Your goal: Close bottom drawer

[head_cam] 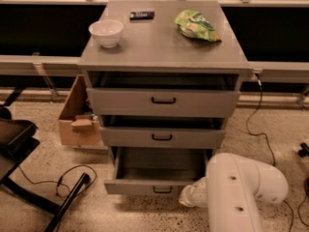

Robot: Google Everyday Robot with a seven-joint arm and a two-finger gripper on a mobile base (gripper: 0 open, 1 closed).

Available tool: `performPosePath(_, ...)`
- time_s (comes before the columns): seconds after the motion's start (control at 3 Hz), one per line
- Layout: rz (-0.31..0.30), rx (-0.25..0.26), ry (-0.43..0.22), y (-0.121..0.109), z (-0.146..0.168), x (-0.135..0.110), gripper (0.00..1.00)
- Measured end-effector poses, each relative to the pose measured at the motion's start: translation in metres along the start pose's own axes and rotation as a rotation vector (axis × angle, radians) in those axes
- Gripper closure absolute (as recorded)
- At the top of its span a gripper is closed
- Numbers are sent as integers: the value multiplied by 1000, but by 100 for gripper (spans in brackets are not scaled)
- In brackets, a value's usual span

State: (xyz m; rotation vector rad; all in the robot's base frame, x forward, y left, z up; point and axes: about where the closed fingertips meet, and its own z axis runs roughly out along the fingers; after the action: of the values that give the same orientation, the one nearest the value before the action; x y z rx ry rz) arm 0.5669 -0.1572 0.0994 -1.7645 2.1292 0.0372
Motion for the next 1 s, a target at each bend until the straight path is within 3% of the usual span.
performPosePath(0.33, -58, 70, -19, -50, -5, -21, 100)
performPosePath(0.67, -78, 91, -25, -63, -6, -29, 100)
performPosePath(1.0, -158, 173, -42, -122, -12, -60, 100)
